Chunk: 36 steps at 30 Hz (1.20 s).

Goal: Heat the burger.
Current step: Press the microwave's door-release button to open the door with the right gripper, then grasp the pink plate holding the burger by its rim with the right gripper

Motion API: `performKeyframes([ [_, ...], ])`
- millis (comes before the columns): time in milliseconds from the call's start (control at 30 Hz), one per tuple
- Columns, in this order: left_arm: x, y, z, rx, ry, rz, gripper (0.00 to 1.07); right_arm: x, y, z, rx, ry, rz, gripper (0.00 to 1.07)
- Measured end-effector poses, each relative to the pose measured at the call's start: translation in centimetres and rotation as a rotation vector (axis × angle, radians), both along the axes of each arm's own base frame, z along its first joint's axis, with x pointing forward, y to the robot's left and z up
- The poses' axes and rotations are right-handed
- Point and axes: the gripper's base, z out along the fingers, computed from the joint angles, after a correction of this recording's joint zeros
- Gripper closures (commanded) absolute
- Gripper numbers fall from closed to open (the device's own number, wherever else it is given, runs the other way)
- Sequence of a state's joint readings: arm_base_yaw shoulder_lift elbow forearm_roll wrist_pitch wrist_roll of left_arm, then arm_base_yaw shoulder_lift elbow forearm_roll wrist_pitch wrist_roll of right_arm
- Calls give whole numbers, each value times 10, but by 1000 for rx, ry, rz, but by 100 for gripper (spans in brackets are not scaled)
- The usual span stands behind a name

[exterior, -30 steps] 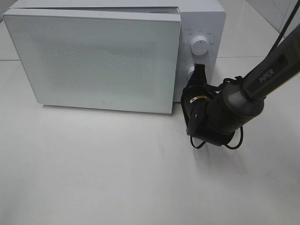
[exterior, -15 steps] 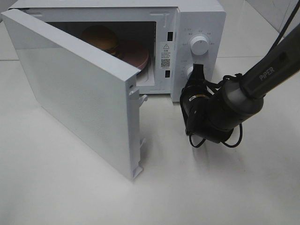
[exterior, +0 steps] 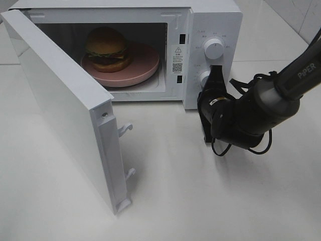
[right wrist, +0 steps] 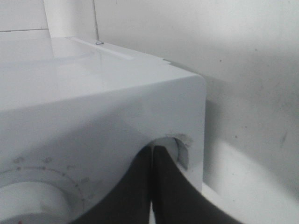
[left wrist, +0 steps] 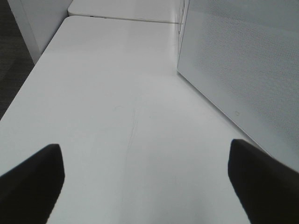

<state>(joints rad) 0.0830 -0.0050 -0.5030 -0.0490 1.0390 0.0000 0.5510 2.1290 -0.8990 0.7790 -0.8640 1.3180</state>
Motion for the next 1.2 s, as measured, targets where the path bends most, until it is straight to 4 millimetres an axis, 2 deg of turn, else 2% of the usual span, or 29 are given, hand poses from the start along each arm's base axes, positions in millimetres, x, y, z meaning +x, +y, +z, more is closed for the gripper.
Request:
performKeyframes([
  [400,0,0,0,0,0,0,20,-10,0,11,-9,70,82,107],
  [767,0,0,0,0,0,0,20,-32,-6,25,-114,153,206,107],
  [833,0,0,0,0,0,0,20,-42,-7,34,-180,184,294,107],
  [933,0,0,0,0,0,0,20,-45,-8,35,-197,196,320,107],
  [1000,0,0,0,0,0,0,20,-52,-5,45,-299,224,464,107],
  [1100,0,0,0,0,0,0,20,-54,-4,48,-334,225,505,107],
  [1167,0,0,0,0,0,0,20,-62,-2,57,-469,241,686,107],
  [1200,0,0,0,0,0,0,20,-62,-2,57,-469,241,686,107],
])
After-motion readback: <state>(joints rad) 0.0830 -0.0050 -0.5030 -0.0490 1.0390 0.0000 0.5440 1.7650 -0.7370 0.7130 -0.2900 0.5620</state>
